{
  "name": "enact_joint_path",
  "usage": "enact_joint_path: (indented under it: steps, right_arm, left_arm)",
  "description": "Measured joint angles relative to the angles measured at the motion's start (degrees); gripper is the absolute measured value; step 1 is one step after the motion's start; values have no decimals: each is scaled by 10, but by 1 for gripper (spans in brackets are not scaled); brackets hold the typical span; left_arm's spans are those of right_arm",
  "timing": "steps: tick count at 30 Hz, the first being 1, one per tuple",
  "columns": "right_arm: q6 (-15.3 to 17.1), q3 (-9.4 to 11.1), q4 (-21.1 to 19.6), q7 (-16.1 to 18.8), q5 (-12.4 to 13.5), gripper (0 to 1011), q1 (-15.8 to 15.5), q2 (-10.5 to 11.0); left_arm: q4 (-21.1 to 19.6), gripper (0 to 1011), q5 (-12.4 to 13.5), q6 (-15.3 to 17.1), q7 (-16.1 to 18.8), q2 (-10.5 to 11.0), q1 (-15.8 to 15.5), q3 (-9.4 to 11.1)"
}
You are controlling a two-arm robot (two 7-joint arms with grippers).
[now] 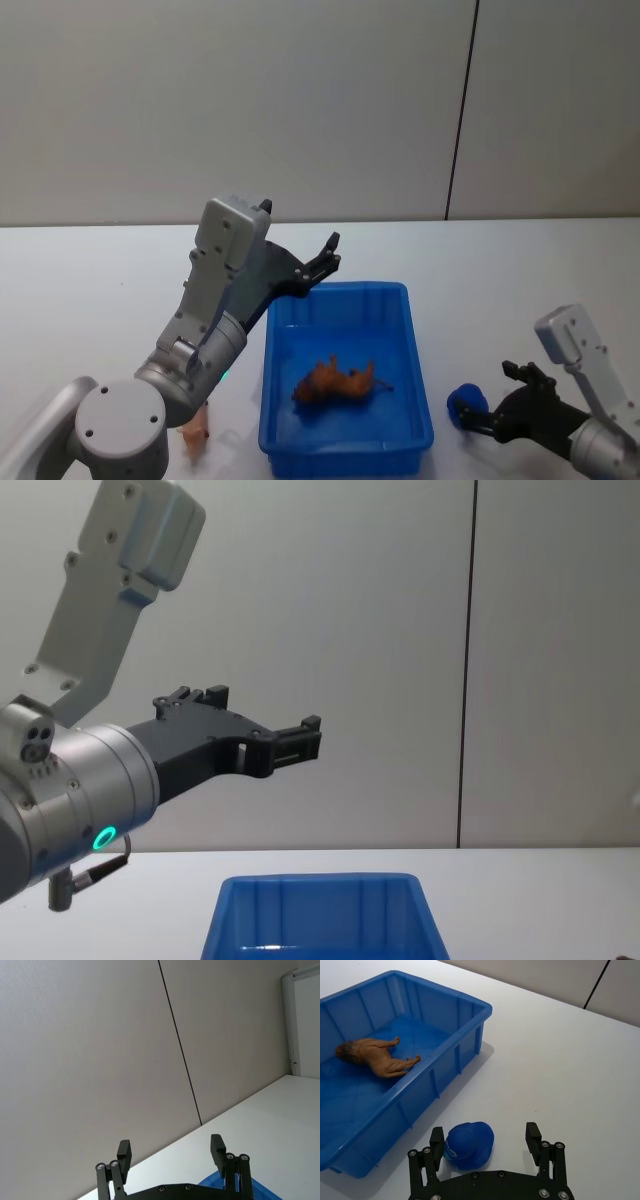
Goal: Pick up the two dolls from the table and place them into the box.
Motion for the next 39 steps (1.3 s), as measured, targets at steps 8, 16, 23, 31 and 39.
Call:
enact_joint_path:
  steps: [8, 16, 23, 31, 39]
  right_arm:
    - [10, -3, 19, 0, -1, 1001, 13, -9]
    - [25, -5, 31, 13, -1, 855, 21, -12]
    - [33, -5, 36, 26, -2, 616, 25, -11]
    - [32, -5, 36, 31, 1, 441, 27, -10]
    - [6, -3, 22, 28, 10, 359, 28, -9]
  left_arm:
    - [0, 1003, 0, 0, 0, 0, 0, 0]
    - [0, 1003, 0, 0, 0, 0, 0, 0]
    - [0, 1003, 0, 0, 0, 0, 0, 0]
    - [0, 1003, 0, 0, 0, 0, 0, 0]
    - [0, 1003, 0, 0, 0, 0, 0, 0]
